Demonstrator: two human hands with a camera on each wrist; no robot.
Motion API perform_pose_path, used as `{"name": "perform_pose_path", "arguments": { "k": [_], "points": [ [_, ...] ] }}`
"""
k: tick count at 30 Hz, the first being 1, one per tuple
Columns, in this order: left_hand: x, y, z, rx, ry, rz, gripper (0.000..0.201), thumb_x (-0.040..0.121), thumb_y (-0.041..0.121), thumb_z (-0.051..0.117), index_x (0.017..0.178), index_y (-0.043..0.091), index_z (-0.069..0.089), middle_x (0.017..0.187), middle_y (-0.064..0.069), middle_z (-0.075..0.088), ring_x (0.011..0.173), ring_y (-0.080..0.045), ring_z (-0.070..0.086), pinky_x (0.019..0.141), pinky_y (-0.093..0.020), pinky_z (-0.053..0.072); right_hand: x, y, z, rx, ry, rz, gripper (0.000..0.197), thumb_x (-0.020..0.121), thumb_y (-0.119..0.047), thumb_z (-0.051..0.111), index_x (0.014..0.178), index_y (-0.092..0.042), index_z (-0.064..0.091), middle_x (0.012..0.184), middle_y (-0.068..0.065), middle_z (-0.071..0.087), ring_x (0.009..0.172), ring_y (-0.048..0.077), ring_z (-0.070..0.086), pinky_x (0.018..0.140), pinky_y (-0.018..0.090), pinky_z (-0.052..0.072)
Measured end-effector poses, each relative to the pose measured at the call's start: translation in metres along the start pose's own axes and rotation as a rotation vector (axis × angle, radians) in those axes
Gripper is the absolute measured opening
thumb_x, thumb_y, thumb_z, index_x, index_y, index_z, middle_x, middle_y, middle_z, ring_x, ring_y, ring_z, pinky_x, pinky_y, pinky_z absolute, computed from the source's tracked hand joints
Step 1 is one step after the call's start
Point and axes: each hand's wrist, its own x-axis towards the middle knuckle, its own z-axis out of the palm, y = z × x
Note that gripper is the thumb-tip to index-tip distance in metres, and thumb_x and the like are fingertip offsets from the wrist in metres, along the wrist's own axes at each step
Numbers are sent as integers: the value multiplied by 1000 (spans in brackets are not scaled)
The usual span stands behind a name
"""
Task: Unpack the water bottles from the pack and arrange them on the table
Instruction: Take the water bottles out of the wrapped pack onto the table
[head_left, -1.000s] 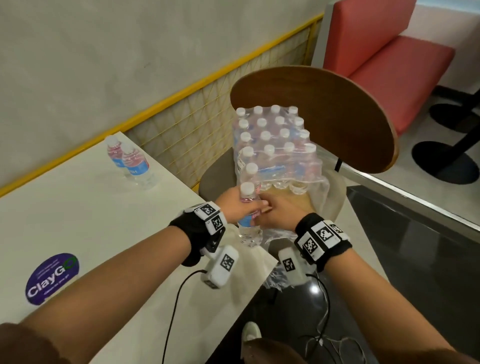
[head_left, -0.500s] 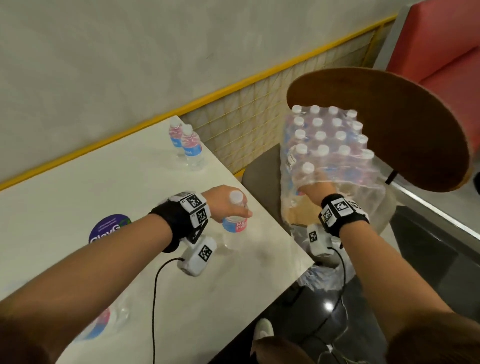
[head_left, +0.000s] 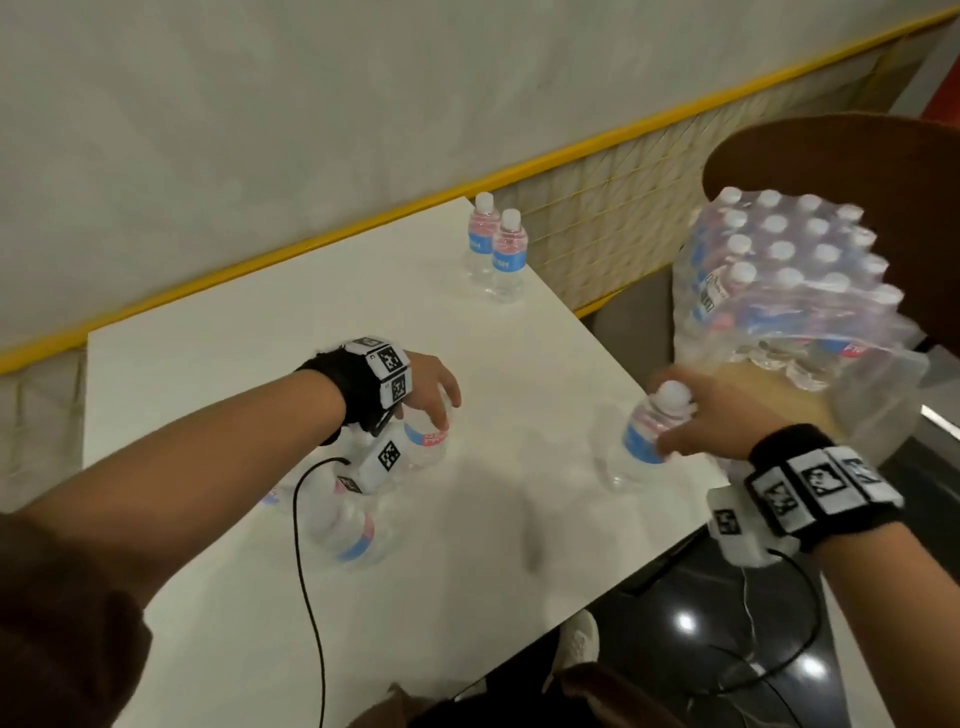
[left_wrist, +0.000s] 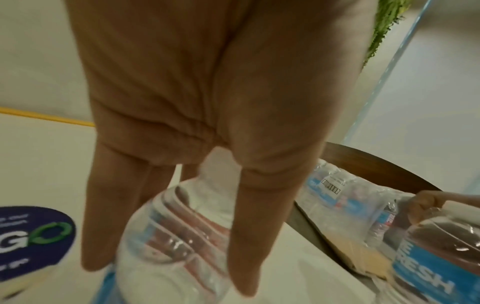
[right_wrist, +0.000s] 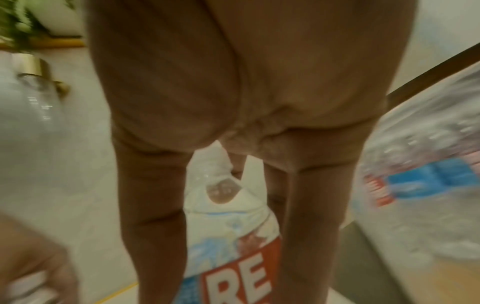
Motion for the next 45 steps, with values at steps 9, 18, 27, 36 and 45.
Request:
{"name": "perform_pose_path", "arguments": {
  "k": [9, 18, 27, 36, 45],
  "points": [
    [-34, -45, 11, 40, 165, 193, 51, 87, 30, 65, 135, 26, 48, 141, 0, 46, 125, -20, 47, 98, -25, 34, -9, -98, 143, 12, -289, -272, 57, 65, -13, 77, 111, -28, 45, 103, 3, 59, 85, 22, 54, 77, 34, 49],
    [-93, -165, 66, -555, 866, 68, 68, 85, -5, 55, 145, 16, 32, 151, -6, 30, 140, -20, 28, 110, -21, 21, -12, -109, 205, 293, -394, -46, 107, 71, -15, 81, 147, -37, 10, 148, 12, 29, 135, 27, 37, 85, 35, 51],
    [-83, -214, 139, -760, 273, -177, 118, 74, -7, 71, 148, 33, -11, 147, -12, 30, 101, -30, 53, 73, -41, 51, -13, -121, 258, 434, -376, 5, 89, 75, -24, 79, 144, -35, 24, 139, 3, 46, 118, 23, 51, 89, 44, 54],
    [-62, -193, 187, -941, 276, -172, 139, 62, 17, 88, 142, 33, -25, 152, 1, 14, 129, -23, 38, 70, -38, 57, -11, -145, 286, 281, -264, -36, 80, 76, -42, 73, 141, -24, 29, 132, 5, 53, 109, 29, 60, 89, 45, 54],
    [-60, -196, 217, -1067, 535, -29, 142, 51, 13, 93, 147, 16, -11, 145, -4, 28, 129, -19, 41, 110, -46, 37, -12, -178, 322, 299, -287, -21, 80, 77, -37, 73, 140, -20, 27, 132, 8, 53, 110, 32, 59, 92, 46, 52]
  ]
}}
